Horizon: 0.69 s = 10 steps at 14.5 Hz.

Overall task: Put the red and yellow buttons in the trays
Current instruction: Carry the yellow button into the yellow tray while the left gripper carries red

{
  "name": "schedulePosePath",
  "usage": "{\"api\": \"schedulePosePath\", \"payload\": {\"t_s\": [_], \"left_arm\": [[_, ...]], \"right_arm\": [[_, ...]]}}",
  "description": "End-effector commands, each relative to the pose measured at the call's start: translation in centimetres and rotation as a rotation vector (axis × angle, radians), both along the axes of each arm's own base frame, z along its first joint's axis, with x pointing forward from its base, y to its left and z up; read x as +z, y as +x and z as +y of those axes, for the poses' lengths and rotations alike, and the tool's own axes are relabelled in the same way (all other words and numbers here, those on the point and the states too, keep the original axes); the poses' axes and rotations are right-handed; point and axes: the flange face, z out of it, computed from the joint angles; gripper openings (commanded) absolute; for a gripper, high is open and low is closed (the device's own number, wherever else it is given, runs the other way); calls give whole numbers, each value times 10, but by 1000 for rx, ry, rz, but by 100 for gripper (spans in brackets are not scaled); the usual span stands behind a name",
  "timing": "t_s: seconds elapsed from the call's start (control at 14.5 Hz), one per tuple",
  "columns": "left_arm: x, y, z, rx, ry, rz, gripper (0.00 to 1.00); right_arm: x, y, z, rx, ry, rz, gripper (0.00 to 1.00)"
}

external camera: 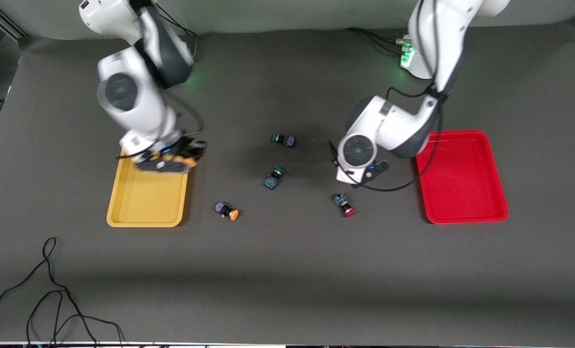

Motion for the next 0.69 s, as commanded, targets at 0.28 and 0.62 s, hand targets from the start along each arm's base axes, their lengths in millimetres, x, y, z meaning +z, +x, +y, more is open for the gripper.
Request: {"api": "schedulePosePath", "payload": {"t_s": [0.28,0.62], "left_arm": [[17,42,195,-196,-41,84,0],[-64,6,265,-240,-19,54,0]], "right_arm": [[-57,39,-167,110,-65,1,14],[-155,20,-222,140,-33,-37,14]]}}
